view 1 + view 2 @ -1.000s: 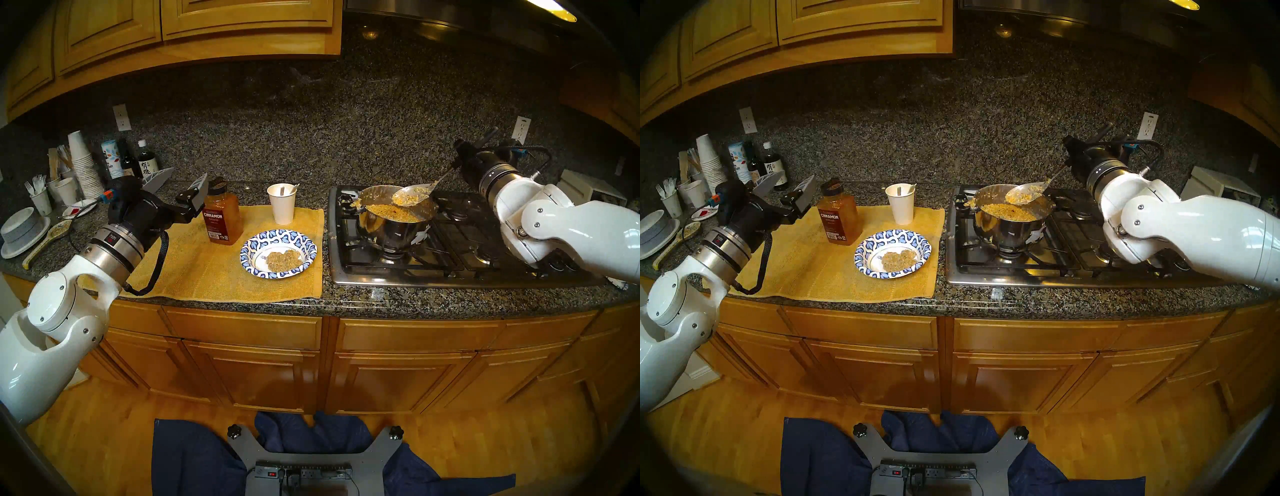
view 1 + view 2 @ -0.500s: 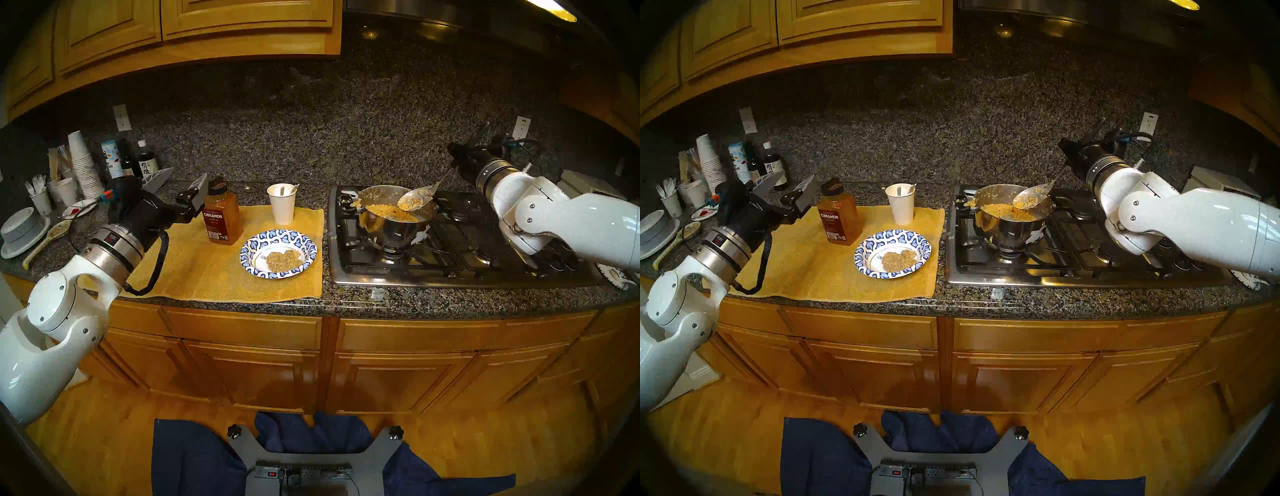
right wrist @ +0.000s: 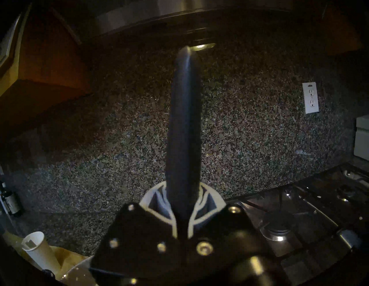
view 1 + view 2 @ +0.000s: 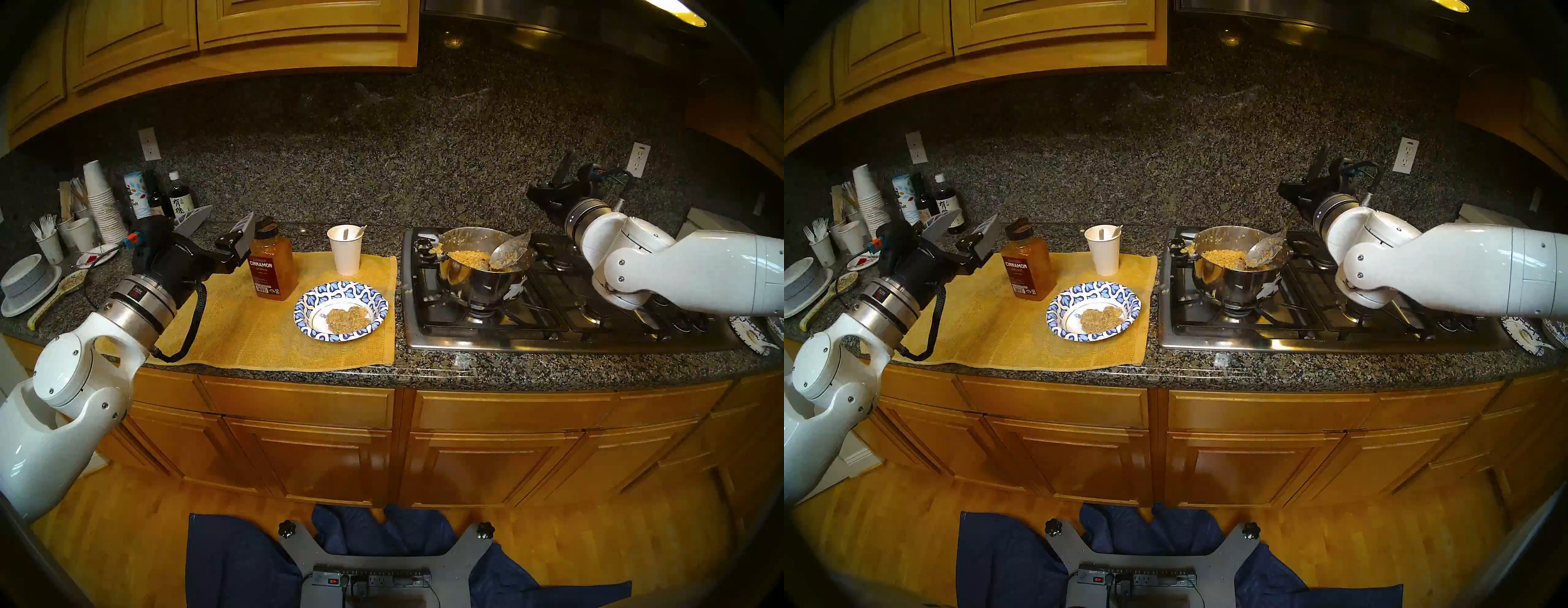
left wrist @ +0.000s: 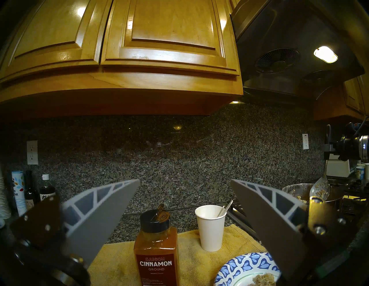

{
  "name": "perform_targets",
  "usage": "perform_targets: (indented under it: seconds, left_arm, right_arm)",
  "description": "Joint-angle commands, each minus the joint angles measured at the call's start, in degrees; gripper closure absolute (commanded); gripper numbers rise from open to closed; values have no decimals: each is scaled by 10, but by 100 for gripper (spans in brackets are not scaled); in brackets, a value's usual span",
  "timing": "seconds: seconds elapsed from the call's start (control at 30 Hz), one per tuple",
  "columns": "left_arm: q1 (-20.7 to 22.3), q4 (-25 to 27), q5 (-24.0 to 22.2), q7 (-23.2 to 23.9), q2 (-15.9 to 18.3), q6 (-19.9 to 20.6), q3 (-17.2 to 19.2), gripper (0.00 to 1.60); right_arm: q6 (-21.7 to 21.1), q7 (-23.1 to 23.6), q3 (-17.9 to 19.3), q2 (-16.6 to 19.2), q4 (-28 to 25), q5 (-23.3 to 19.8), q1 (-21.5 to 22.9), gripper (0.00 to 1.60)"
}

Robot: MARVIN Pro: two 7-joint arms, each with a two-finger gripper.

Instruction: Scoop oatmeal into bowl, add cinnamon, and put a spoon inside bowl

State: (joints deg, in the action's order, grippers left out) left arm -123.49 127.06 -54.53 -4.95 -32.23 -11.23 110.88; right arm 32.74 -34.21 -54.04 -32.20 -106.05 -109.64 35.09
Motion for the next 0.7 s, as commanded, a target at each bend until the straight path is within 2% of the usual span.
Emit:
perform_targets:
  seconds: [0.0, 0.23, 0.67]
  left_arm:
    - [10, 7, 1, 1, 0, -7, 13, 0]
    - [10, 7, 1, 1, 0, -8, 14, 0]
    - [10, 7, 1, 2, 0, -8, 14, 0]
  right_arm:
    - [8, -23, 2, -50, 9, 52, 12, 160]
    - [13, -43, -2, -74, 8, 67, 2, 160]
    - [27, -56, -5, -91, 15, 61, -26, 160]
